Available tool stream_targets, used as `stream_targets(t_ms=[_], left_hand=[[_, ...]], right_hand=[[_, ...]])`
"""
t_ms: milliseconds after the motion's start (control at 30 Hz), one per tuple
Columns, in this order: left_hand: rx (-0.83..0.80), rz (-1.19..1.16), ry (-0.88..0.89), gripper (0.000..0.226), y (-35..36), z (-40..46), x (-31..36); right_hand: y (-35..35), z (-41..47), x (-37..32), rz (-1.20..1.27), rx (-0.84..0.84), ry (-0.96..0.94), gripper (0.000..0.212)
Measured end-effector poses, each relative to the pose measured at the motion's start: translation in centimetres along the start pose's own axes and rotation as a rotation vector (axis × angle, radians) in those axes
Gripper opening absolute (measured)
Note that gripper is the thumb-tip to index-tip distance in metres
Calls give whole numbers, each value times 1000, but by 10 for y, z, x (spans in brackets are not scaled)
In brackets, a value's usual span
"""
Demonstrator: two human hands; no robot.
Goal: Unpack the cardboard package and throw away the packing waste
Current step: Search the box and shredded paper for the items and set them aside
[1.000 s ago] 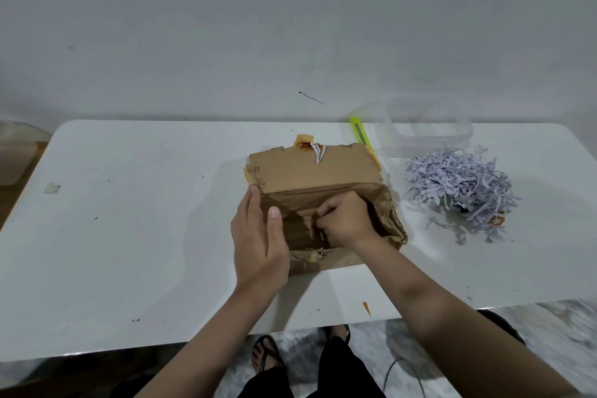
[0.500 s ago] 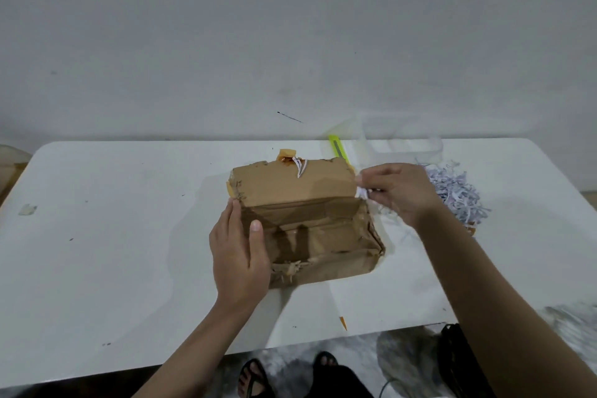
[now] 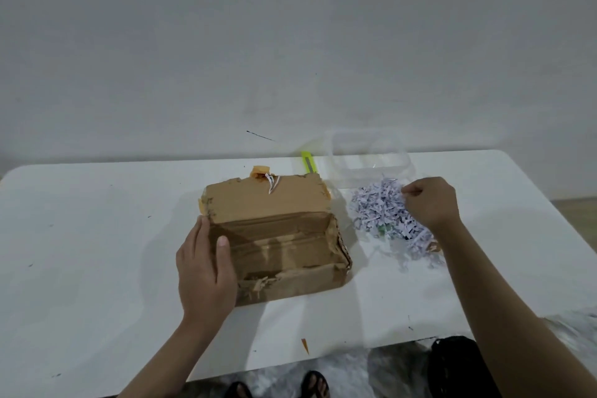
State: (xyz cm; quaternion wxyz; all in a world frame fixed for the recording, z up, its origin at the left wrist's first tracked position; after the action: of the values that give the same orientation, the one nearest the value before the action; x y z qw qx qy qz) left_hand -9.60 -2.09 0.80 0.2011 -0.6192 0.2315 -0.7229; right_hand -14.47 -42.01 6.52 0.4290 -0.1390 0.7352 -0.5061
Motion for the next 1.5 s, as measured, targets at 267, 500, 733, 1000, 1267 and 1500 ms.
stream_targets(t_ms=[267,500,733,1000,1267,1500], left_hand=[[-22,-3,-2,72,1,0,0],[-33,-13,18,73,1,0,1],[-30,8,44,69,2,-2,0],[-25,43,61,65,3,-1,-2],[-14,27,61,67,3,-1,-2],[6,50,81,67,2,-2,1]], right_hand=[[-13,-8,6,102,158,73,19],[23,-39,-91,419,137,-336,11],[131,-35,-160,280,-176,-140,39],[141,-36,-163,139,-152,-54,15],[127,-34,-148,507,-75,-152,6],[93,-44,-120,722,-4,-229,16]])
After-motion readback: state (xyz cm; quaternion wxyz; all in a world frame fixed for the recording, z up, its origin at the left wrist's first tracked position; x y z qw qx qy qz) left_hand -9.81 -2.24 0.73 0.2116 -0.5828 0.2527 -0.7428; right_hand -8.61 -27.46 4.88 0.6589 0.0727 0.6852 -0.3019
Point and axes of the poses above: each hand's wrist, its own z-axis towards the middle knuckle, its own y-axis out of the palm, x = y × z, the point moved 8 cm from there along z, towards the middle knuckle, and after that the axes turned 8 degrees about -x, right-handed, at the moved point
